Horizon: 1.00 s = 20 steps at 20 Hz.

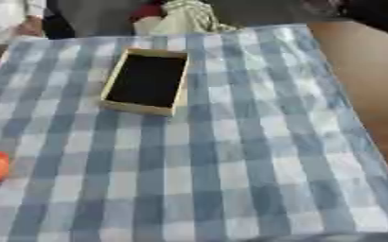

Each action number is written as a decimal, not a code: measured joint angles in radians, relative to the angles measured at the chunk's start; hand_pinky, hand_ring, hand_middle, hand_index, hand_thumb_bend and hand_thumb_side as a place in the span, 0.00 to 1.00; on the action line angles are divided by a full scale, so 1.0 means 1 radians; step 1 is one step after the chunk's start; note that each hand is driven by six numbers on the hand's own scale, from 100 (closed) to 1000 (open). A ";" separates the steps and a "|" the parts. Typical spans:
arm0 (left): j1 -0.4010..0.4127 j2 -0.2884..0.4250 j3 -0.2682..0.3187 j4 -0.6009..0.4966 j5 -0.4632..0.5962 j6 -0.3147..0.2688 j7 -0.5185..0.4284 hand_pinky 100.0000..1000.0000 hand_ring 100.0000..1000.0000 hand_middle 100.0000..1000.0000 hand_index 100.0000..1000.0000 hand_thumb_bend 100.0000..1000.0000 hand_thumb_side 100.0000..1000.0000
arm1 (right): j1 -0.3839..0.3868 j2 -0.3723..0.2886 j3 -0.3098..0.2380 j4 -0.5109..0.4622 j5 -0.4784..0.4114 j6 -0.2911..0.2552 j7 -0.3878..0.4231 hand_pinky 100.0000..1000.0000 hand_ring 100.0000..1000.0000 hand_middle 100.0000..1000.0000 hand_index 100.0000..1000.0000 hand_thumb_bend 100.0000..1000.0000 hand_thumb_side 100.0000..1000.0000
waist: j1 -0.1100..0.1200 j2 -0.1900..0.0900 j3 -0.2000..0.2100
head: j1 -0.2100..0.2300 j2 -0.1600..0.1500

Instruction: Pick up objects on the table and place them in the box.

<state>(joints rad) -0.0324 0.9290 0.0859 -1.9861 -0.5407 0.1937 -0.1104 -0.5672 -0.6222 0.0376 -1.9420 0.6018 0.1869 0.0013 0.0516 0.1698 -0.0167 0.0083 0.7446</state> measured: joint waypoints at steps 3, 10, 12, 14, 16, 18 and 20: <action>0.006 0.015 -0.011 0.000 -0.001 0.024 -0.087 0.92 0.85 0.78 0.85 0.81 0.35 | 0.001 0.000 0.000 0.000 0.000 0.000 -0.003 0.71 0.71 0.75 0.82 0.26 0.67 | 0.000 0.000 0.000 | -0.003 0.000; 0.016 0.028 -0.027 0.000 -0.015 0.082 -0.229 0.93 0.86 0.79 0.86 0.68 0.20 | 0.004 -0.001 0.000 0.000 -0.001 0.001 -0.011 0.71 0.71 0.75 0.82 0.26 0.68 | 0.000 0.003 0.000 | -0.004 0.000; 0.020 0.029 -0.030 0.000 -0.004 0.102 -0.257 0.93 0.87 0.80 0.86 0.65 0.17 | 0.004 -0.001 0.000 0.000 -0.001 0.002 -0.014 0.71 0.71 0.75 0.82 0.26 0.68 | 0.000 0.003 0.000 | -0.008 0.000; 0.027 0.029 -0.034 0.000 0.007 0.120 -0.283 0.93 0.88 0.81 0.86 0.61 0.14 | 0.004 -0.001 -0.001 0.000 -0.001 0.002 -0.015 0.71 0.71 0.75 0.82 0.26 0.68 | 0.000 0.004 0.000 | -0.011 0.000; 0.034 0.029 -0.035 0.000 0.014 0.137 -0.307 0.94 0.88 0.82 0.86 0.57 0.11 | 0.004 -0.001 -0.001 0.001 -0.001 0.002 -0.016 0.71 0.71 0.75 0.82 0.26 0.69 | 0.000 0.004 0.000 | -0.012 0.000; 0.042 0.029 -0.036 0.000 0.021 0.152 -0.328 0.94 0.89 0.83 0.87 0.50 0.08 | 0.004 -0.001 -0.003 0.004 -0.001 0.001 -0.016 0.71 0.71 0.75 0.82 0.26 0.69 | 0.000 0.006 0.000 | -0.012 0.000; 0.049 0.029 -0.039 0.000 0.023 0.165 -0.348 0.94 0.89 0.83 0.87 0.45 0.06 | 0.004 -0.001 -0.006 0.007 -0.001 -0.001 -0.018 0.71 0.71 0.75 0.82 0.26 0.69 | 0.000 0.007 0.003 | -0.012 0.000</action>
<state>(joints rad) 0.0169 0.9576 0.0464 -1.9860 -0.5181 0.3585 -0.4581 -0.5631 -0.6230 0.0318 -1.9352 0.6012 0.1863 -0.0167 0.0520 0.1764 -0.0140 -0.0040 0.7443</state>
